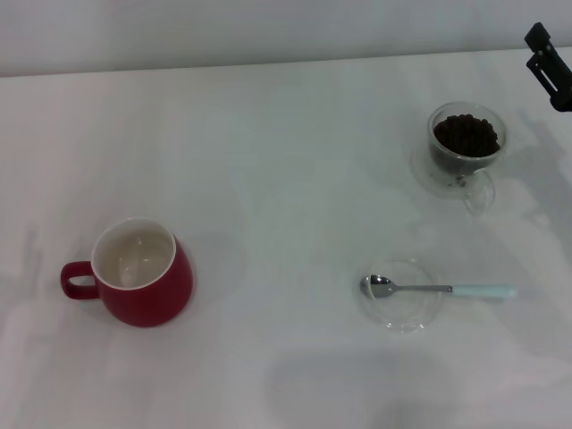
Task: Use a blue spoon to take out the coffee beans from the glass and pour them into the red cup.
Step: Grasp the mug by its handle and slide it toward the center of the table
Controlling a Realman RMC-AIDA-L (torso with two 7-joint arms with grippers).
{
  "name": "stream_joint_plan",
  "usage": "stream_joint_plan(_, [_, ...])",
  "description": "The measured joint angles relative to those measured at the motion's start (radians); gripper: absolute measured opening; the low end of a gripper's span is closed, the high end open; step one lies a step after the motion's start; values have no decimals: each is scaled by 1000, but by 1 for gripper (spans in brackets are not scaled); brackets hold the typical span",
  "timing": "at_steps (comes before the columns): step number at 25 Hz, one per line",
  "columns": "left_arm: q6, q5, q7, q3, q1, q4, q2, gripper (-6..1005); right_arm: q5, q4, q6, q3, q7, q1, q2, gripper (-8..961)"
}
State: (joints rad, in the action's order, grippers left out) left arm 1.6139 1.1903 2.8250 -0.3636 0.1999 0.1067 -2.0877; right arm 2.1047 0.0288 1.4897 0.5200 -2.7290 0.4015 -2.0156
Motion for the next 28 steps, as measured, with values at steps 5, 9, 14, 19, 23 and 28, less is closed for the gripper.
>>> stream_joint_plan(5, [-44,-93,0,0,-58,7,-1,555,0,0,-7,0,0,3,0,786])
stream_joint_plan(9, [-77,-157,1,2,-89,12,-4,554,0,0,-27,0,0,3,0,786])
stream_joint_plan(14, [-114,-251,1,2,-113,24,-4,553,1,0,-35,-1,-2,2,0,786])
stream_joint_plan(19, [-179,-306,1,9,-129,45,-5,551,1,0,-45,-2,-11,2,-3,786])
stream_joint_plan(23, [-249,-311,1,13,-127,61,-5,551,-1,-5,-46,-2,-12,0,-4,786])
stream_joint_plan(28, [-266,-304,1,8,-113,60,-1,549,0,-7,-46,-2,-12,-6,-5,785])
